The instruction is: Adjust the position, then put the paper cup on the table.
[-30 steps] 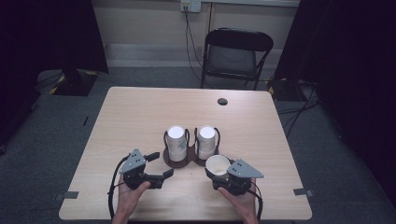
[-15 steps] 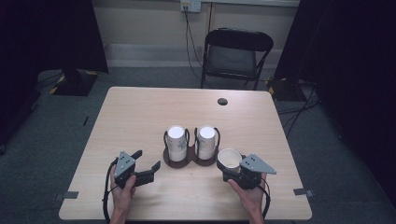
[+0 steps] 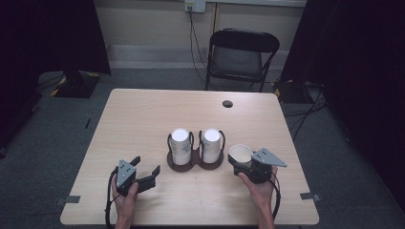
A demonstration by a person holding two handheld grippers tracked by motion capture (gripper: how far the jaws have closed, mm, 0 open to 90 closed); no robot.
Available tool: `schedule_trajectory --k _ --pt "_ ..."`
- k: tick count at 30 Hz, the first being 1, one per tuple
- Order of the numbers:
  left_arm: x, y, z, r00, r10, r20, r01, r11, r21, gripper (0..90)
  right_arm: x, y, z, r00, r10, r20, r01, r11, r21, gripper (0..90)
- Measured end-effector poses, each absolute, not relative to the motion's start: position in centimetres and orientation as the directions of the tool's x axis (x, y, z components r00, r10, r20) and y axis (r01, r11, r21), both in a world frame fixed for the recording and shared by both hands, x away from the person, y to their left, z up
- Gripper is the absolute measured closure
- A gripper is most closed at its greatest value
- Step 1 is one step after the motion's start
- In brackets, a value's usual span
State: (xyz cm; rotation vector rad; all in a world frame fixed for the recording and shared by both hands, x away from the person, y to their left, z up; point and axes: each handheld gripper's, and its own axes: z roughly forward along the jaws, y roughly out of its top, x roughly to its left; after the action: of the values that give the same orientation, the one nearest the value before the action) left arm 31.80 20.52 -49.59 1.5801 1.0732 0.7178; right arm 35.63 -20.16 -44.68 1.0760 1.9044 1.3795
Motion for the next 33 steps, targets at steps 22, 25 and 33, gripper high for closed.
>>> schedule_trajectory --k 22,25,33 --pt "31.6 20.4 -49.6 0.394 0.916 -0.067 0.267 -0.045 0.963 15.8 41.0 -22.2 -44.2 -0.439 0.892 0.108 0.307 0.036 0.951 29.5" --pt "31.5 20.5 -49.6 0.396 0.915 -0.071 0.266 -0.04 0.963 15.7 41.8 -22.2 -44.2 -0.435 0.894 0.105 0.306 0.038 0.951 29.4" --pt "31.5 20.5 -49.6 0.392 0.917 -0.07 0.264 -0.039 0.964 15.6 43.7 -22.0 -43.9 -0.432 0.898 0.079 0.304 0.063 0.951 30.0"
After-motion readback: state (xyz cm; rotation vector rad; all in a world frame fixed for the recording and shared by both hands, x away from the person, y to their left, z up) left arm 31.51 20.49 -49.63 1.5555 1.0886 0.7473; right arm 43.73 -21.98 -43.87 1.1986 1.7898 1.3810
